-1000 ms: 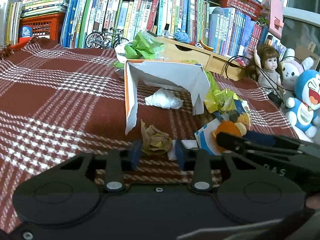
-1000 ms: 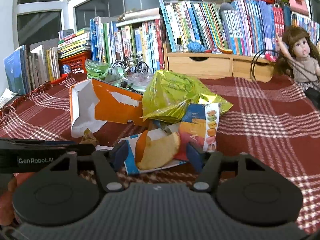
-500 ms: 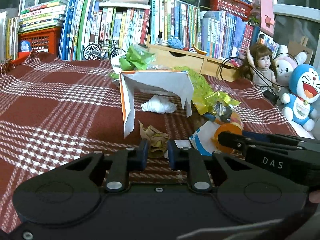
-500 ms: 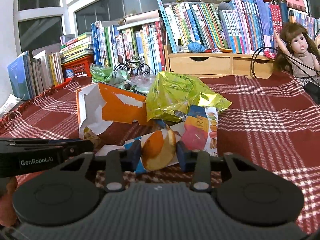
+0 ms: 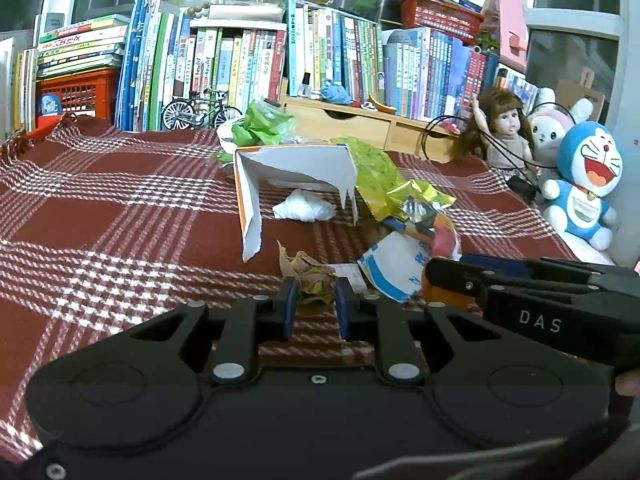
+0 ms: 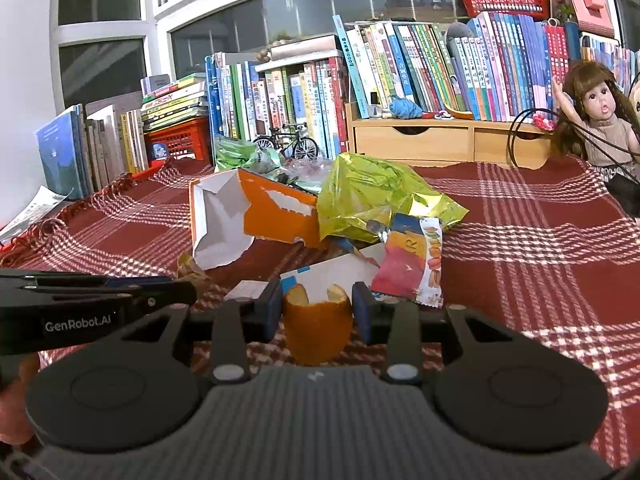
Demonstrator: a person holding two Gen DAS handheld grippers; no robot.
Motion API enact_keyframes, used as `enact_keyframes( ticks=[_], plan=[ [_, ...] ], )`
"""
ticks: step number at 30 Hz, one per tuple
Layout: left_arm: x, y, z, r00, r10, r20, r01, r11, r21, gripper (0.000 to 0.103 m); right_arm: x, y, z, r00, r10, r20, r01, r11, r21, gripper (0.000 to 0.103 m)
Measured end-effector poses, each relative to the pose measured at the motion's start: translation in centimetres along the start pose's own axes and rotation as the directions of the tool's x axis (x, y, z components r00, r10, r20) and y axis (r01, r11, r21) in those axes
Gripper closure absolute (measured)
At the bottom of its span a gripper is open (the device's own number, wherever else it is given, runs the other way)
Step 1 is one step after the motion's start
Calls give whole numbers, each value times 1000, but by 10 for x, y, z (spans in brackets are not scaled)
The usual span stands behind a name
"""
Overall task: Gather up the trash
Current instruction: 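Grasp the crumpled brown paper with the left tool while the right tool grasps the orange peel, then carry the paper and peel down into the black bin and open both tools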
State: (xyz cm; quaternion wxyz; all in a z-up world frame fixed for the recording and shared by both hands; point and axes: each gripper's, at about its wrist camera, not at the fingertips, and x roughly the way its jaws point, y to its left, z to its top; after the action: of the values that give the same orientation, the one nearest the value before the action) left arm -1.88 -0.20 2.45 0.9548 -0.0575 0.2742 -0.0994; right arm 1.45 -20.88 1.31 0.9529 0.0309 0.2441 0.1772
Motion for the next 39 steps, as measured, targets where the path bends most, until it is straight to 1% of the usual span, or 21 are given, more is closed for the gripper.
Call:
enact_keyframes(
  ticks=[9,22,30,39],
  plan=[
    [-9,-4,-6,1000,-5,-3,5,1000,14,84,-8,4,-8,1000,2,-8,-2,1000,1,60],
    [-16,-3,-10,1000,-10,-8,10,1000,10,84,-14,3,-14,1000,6,-16,-6,1000,17,61],
    [-37,-8,-20,999,-37,-13,37,999,34,84,-27,8,-23,999,21,-24,-21,1000,4,61],
    [-73,-11,-38,997,-78,-28,78,996,32,84,-54,20,-33,998,49,-24,-50,999,-18,60]
  ],
)
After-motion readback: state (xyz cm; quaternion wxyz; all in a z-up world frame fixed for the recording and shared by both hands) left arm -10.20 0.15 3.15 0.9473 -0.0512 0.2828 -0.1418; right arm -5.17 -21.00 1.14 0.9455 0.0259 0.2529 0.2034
